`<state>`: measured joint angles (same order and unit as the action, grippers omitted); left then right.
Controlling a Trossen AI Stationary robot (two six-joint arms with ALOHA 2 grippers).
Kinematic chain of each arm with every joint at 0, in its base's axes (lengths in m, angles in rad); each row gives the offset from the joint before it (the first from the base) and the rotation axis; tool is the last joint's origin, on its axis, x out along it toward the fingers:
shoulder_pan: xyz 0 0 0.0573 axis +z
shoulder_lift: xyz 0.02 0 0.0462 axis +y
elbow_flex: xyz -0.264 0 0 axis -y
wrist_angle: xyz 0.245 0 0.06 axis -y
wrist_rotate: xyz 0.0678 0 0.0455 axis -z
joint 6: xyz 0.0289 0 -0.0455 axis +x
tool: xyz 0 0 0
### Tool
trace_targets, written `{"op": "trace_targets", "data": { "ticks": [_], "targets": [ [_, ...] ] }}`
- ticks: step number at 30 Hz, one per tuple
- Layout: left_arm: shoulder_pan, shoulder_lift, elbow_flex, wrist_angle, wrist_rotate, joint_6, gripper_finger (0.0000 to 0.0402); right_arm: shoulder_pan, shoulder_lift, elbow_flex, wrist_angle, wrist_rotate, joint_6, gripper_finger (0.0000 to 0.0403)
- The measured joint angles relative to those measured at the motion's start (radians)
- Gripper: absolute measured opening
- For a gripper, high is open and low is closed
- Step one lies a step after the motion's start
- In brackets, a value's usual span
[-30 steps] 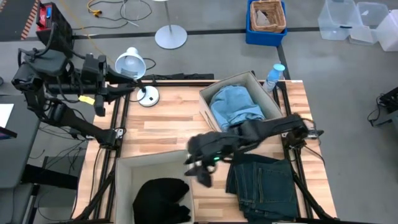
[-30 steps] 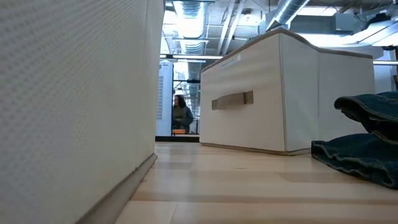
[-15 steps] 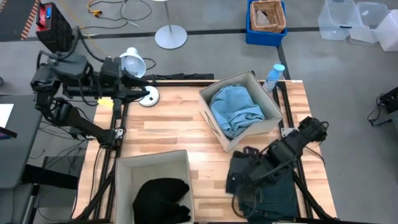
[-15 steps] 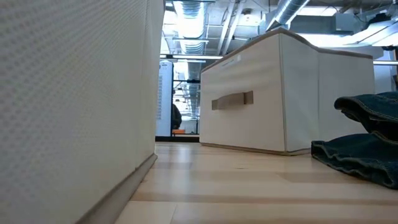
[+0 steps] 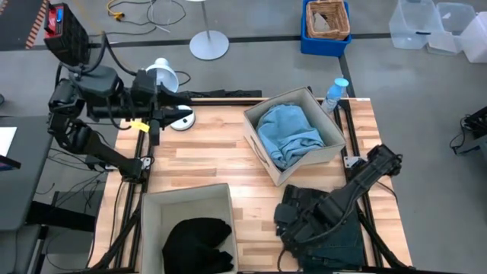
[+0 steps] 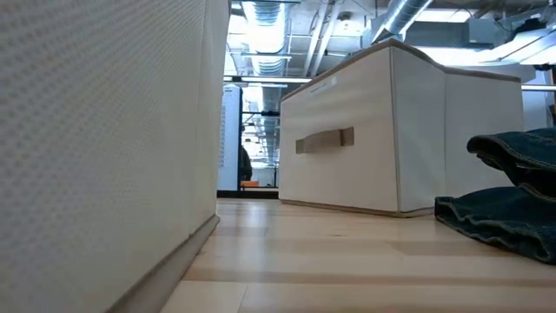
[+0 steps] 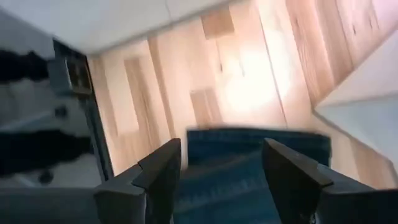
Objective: Sort clothes
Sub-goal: Put the dark blue pants into the bottom laundry organizer
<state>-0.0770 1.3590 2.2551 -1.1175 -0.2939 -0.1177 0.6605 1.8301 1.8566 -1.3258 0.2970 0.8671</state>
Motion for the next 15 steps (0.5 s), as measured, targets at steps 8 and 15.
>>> {"op": "trace_targets", "data": {
  "ticks": [8, 15],
  "targets": [
    [0.011, 0.001, 0.0, 0.031, 0.0, 0.001, 0.0157, 0.008, -0.212, -0.364, 0.211, 0.09, 0.117, 0.024],
    [0.027, 0.001, 0.0, 0.032, -0.001, -0.021, 0.0157, 0.06, -0.48, -0.648, 0.195, 0.007, 0.216, 0.024]
  ]
}}
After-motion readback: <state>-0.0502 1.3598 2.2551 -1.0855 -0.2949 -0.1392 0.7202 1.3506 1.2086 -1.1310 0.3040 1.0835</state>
